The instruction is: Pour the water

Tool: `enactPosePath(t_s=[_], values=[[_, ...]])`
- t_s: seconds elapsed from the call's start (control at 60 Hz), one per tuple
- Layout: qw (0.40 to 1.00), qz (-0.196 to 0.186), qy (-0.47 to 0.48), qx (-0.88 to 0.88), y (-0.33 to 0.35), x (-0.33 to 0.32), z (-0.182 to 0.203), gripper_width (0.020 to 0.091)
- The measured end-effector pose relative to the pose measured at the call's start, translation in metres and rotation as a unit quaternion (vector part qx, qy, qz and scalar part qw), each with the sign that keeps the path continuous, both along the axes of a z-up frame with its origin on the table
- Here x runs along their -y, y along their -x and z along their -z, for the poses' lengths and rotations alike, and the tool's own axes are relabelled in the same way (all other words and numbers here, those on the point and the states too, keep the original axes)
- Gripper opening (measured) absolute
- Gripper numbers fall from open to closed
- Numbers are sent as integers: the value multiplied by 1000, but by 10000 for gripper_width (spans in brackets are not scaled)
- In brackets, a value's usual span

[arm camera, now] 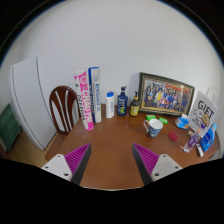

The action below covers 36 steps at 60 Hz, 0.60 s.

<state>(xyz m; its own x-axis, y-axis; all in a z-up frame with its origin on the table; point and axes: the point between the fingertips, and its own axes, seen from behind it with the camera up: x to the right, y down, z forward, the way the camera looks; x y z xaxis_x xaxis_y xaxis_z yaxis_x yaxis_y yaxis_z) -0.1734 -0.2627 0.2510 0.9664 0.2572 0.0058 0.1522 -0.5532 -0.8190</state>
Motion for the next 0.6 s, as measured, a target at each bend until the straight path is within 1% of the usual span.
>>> enactPosePath(t_s=[0.133,0.267,0.4,0.6], values=[[1000,25,0,4,-32,-9,8,855],[999,52,-7,-2,-91,-25,19,856],[995,94,-29,-3,-179,-44,36,858],[984,160,-72,7,-340,-84,79,860]])
